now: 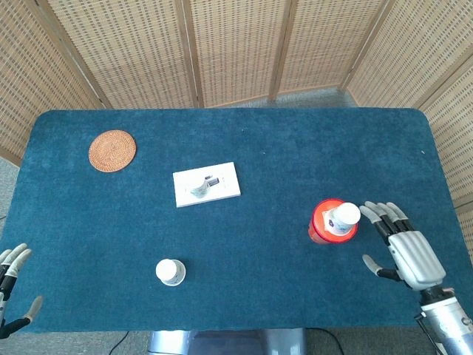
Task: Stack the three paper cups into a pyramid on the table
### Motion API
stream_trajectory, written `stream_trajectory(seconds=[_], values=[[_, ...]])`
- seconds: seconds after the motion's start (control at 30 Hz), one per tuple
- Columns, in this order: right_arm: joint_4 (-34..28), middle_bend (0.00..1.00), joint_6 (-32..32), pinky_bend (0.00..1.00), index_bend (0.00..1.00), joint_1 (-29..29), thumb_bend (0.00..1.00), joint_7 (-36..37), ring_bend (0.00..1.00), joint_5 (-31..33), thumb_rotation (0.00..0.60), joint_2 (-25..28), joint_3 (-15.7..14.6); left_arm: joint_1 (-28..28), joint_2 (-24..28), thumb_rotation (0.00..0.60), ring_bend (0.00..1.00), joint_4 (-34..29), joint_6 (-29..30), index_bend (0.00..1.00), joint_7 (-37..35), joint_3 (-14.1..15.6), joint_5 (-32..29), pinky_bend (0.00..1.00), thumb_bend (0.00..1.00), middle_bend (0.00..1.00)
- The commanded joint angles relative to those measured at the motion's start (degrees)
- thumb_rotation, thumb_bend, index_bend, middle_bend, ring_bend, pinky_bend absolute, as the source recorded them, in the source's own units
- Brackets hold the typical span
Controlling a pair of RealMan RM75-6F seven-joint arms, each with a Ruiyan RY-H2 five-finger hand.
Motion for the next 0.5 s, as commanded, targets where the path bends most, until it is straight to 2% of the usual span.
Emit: stream_trajectory(seconds=[0.03, 0.5], values=[[-1.6, 0.05, -3.5, 0.00, 0.00, 2.8, 0.36, -1.8, 0.00, 2.6, 0.600, 0.4, 1.6, -0.1, -0.1, 0.600, 0.00, 0.2, -0.3, 0.01, -0.3, -0.2, -0.6, 0.00, 0.41, 0.08], [-2.7, 0.05, -16.4, 0.05, 0.00, 11.7, 0.36, -7.5, 0.00, 12.4, 0.600, 0.1, 4.5, -1.6, -1.0, 0.600, 0.00, 0.9, -3.3, 0.01, -0.8, -1.2, -3.7, 0.00, 0.41, 0.08]])
